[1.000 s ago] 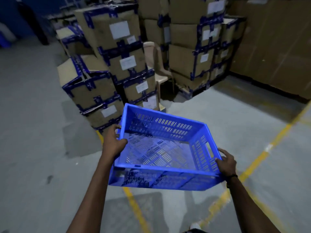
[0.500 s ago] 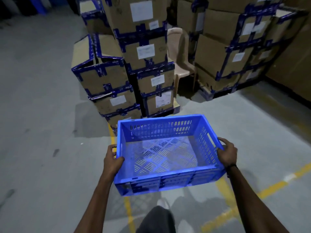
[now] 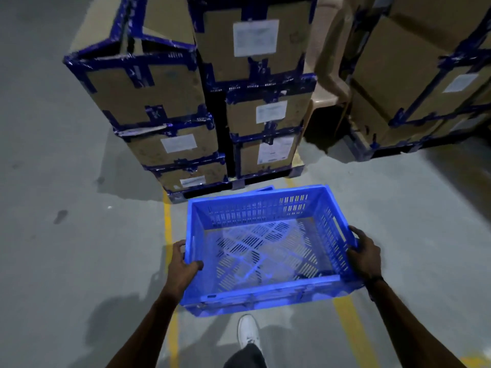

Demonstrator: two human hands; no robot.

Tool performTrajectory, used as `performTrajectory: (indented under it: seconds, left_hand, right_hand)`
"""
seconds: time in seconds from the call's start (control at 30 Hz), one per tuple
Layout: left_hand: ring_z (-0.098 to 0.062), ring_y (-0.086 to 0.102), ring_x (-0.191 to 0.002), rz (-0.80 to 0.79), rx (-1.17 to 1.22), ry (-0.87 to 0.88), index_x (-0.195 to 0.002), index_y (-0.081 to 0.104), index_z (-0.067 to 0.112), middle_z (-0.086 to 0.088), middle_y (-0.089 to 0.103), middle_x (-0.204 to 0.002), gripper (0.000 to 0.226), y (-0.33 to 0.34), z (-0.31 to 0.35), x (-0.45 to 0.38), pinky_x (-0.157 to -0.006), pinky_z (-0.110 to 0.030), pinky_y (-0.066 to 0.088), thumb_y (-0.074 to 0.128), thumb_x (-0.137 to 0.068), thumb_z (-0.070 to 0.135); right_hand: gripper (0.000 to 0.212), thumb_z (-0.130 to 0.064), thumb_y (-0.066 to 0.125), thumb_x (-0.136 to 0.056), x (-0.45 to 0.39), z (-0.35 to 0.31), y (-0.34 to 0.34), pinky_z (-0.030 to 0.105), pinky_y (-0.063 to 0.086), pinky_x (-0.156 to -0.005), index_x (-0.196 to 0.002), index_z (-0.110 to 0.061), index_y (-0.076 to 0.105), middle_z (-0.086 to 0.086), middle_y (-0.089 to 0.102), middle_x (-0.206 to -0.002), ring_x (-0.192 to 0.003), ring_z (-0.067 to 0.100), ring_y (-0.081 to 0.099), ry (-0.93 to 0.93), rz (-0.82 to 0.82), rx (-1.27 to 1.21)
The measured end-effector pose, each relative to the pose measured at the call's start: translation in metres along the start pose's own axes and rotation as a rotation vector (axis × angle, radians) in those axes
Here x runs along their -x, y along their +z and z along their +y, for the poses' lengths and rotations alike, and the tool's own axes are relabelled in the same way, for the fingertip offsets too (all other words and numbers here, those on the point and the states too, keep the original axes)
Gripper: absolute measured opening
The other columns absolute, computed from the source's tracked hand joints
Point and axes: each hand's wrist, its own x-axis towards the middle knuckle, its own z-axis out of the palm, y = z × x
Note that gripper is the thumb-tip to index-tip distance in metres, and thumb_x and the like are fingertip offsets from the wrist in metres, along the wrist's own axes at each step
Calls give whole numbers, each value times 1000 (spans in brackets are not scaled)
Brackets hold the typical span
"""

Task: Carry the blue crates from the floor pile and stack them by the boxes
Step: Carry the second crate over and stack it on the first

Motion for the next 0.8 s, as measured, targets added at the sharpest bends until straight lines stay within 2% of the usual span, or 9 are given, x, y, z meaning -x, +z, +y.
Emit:
performTrajectory:
  seconds: [0.17,0.3,0.4,0.47,0.57,0.63,0.67,0.73,0.8]
  left_hand:
    - [-31,69,-81,57,-9,-55,-118,44,29,-14,68,-104,64,63,-30,-96,-61,-38,56,70,-62,11]
    - [-37,66,-76,41,-58,-53,-117,42,27,-17,66,-100,63,109,-80,-181,-58,-40,51,59,-58,15]
    - [-41,66,-82,34,-69,-45,-118,42,25,-17,65,-102,61,138,-111,-237,-59,-38,50,56,-60,14]
    - [-39,65,-86,30,-65,-38,-118,43,25,-14,64,-103,61,154,-132,-269,-64,-41,52,55,-59,15]
    - [-40,66,-95,23,-40,-34,-122,43,22,-17,64,-110,69,170,-160,-306,-77,-53,57,61,-55,24]
    - [-41,67,-95,29,-32,-48,-124,41,22,-19,64,-117,74,176,-169,-318,-78,-55,57,66,-55,27]
    - [-39,67,-95,36,-39,-43,-126,39,22,-19,64,-120,76,179,-171,-322,-78,-53,58,68,-55,30]
    - [-36,66,-103,58,-69,-10,-135,37,24,-15,62,-128,92,185,-169,-327,-82,-48,58,73,-54,45]
    - [-29,58,-123,57,-145,21,-153,29,25,-6,54,-144,115,191,-168,-331,-96,-45,53,81,-56,56]
  right_hand:
    - [73,-17,49,-60,-94,36,74,31,42,-72,-132,-16,63,15,76,-92,-68,27,61,-76,-73,22]
    - [75,-16,49,-58,-157,74,138,28,45,-75,-132,-15,62,17,76,-101,-80,22,64,-44,-110,-49]
    - [71,-14,52,-58,-198,110,188,4,45,-68,-126,-30,63,13,74,-97,-80,15,64,-55,-160,-100]
    - [70,-13,53,-58,-220,133,219,-1,43,-66,-123,-39,60,9,72,-95,-80,10,63,-63,-190,-119]
    - [76,-14,53,-58,-246,160,256,2,47,-72,-130,-36,59,9,72,-100,-86,14,66,-78,-238,-113]
    - [75,-15,55,-60,-258,171,274,21,55,-83,-125,-51,55,11,74,-108,-91,12,68,-82,-251,-144]
    - [75,-15,55,-61,-264,175,281,28,56,-86,-127,-50,55,12,74,-111,-94,15,69,-92,-246,-152]
    - [76,-16,55,-64,-275,179,291,21,54,-82,-137,-34,57,14,73,-115,-95,16,68,-117,-233,-134]
    - [76,-21,52,-66,-283,175,298,18,51,-75,-141,-22,57,19,73,-112,-89,17,67,-166,-210,-95]
